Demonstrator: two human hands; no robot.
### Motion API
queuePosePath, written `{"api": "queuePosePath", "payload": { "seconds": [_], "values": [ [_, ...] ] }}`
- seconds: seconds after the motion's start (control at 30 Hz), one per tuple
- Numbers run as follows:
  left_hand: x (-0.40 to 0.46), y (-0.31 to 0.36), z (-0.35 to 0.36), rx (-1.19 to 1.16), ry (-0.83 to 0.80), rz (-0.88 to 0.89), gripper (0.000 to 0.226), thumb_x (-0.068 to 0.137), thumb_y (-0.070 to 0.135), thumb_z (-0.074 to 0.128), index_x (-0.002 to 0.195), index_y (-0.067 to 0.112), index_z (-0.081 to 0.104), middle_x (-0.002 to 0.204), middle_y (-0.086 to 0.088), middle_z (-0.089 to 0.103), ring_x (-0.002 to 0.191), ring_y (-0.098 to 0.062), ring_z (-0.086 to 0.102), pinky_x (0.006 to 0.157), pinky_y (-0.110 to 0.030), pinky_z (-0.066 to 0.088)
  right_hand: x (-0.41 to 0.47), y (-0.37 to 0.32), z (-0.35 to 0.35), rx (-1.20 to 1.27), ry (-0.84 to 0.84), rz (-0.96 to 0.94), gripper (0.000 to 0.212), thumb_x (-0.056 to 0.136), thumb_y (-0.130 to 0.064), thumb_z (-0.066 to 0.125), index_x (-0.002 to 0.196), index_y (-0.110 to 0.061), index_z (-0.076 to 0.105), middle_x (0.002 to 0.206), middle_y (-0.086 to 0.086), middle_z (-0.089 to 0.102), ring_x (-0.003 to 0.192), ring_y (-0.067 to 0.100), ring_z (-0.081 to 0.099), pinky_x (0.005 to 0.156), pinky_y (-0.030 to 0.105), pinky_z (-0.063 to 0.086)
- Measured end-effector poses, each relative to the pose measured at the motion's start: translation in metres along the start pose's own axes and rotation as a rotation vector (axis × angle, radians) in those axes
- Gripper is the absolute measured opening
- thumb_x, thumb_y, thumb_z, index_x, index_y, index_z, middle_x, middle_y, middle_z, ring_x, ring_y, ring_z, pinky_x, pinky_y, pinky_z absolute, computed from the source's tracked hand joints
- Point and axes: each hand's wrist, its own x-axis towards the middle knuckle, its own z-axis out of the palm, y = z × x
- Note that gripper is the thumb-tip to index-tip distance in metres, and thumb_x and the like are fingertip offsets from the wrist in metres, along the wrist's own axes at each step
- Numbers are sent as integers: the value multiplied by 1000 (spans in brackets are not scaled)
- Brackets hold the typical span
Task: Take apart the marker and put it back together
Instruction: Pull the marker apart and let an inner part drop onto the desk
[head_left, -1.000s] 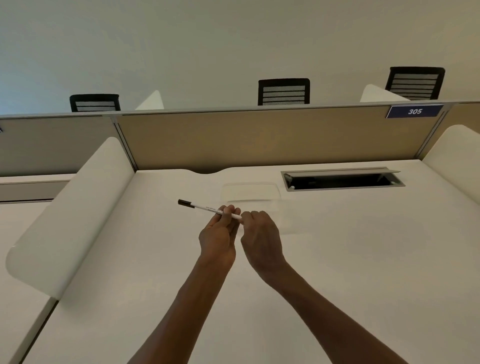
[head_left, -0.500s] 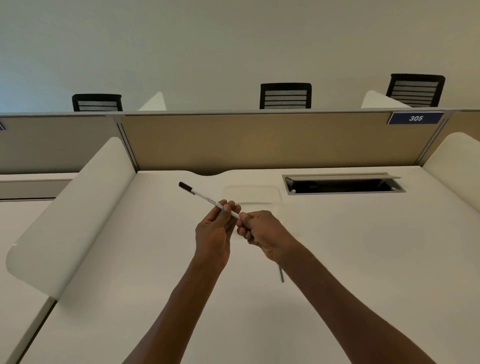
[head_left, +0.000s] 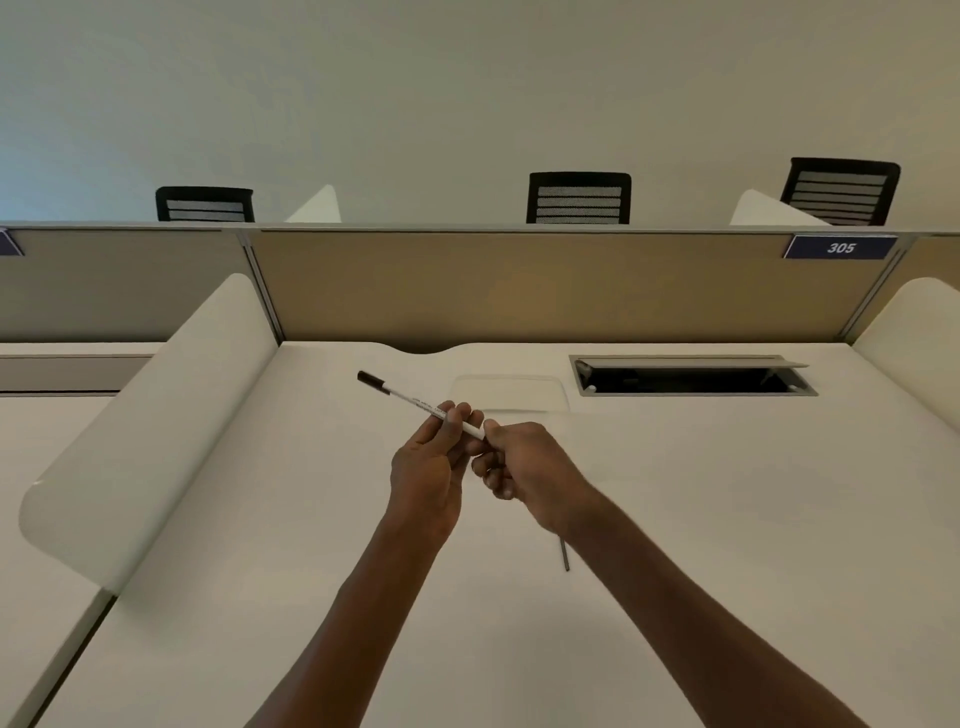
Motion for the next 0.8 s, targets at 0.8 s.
{"api": "queuePosePath", "payload": {
  "seconds": [0.8],
  "values": [
    [5, 5, -3, -48, 82, -3, 20, 86, 9, 66, 104, 2, 69, 85, -9, 75, 85, -20, 73, 80, -32, 61, 4, -7, 4, -154, 25, -66, 40, 103, -29, 43, 85, -5, 70, 63, 4, 64, 50, 10, 49, 48, 22, 38]
  ]
}}
